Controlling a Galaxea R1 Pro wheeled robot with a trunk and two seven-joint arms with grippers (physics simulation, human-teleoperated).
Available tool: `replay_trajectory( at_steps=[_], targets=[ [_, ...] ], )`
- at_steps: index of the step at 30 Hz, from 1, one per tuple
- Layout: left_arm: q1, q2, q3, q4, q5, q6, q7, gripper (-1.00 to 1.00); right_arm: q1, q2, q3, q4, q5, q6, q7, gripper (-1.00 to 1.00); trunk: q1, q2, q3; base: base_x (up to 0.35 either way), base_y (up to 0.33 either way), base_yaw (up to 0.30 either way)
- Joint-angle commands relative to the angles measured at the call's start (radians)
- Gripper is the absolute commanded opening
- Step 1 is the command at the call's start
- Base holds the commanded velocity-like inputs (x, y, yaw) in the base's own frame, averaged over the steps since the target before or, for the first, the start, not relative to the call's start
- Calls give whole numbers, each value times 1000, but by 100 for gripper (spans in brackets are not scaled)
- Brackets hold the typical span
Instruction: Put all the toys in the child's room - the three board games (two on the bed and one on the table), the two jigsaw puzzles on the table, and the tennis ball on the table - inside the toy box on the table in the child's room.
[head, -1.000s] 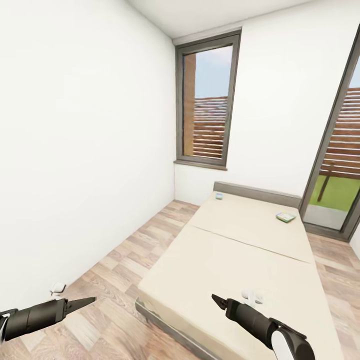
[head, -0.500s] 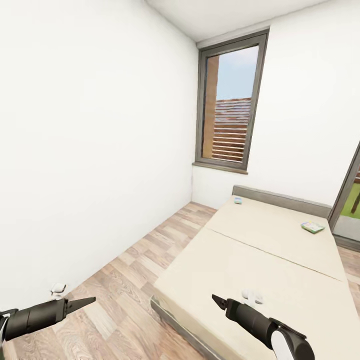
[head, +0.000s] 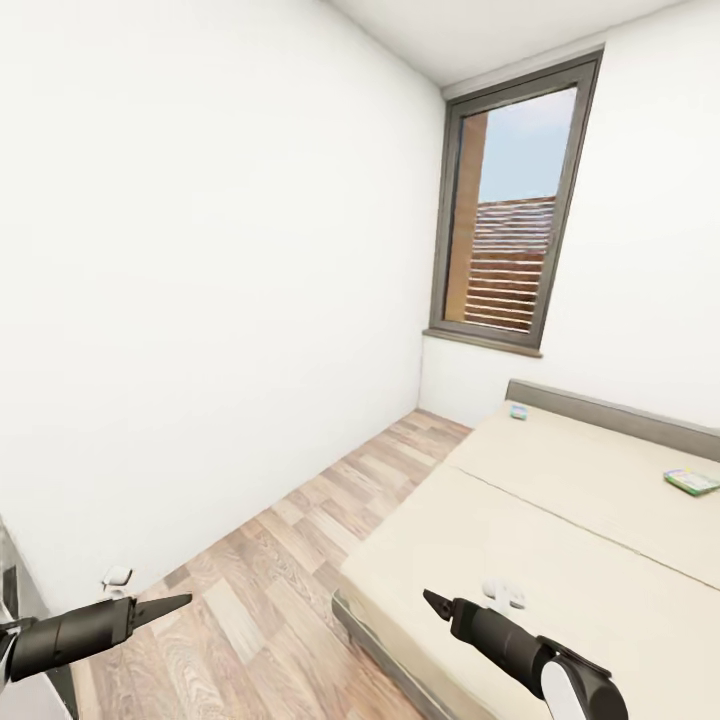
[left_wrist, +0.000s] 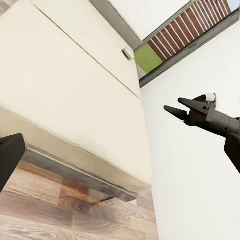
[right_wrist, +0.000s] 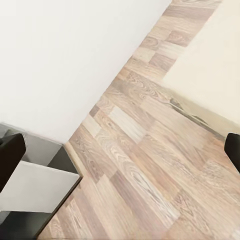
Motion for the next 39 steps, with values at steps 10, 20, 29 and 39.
replay_trajectory(
  at_steps=[10,20,29,39],
  targets=[
    [0,0,0,1,-1,10,-4,100,0,1,-4,1,1,6,5,100,0,-1,6,0,0,268],
    [0,0,0,1,0,9,-4,100,0,1,-5,3,2,7,4,100,0,-1,12,0,0,268],
    [-1,-1,0,1,0,6,-4,100,0,1,-5,4,2,7,5,100,0,-1,18,0,0,269],
    [0,-2,0,1,0,5,-4,100,-1,1,-5,4,2,7,4,100,0,-1,24,0,0,270]
  ],
)
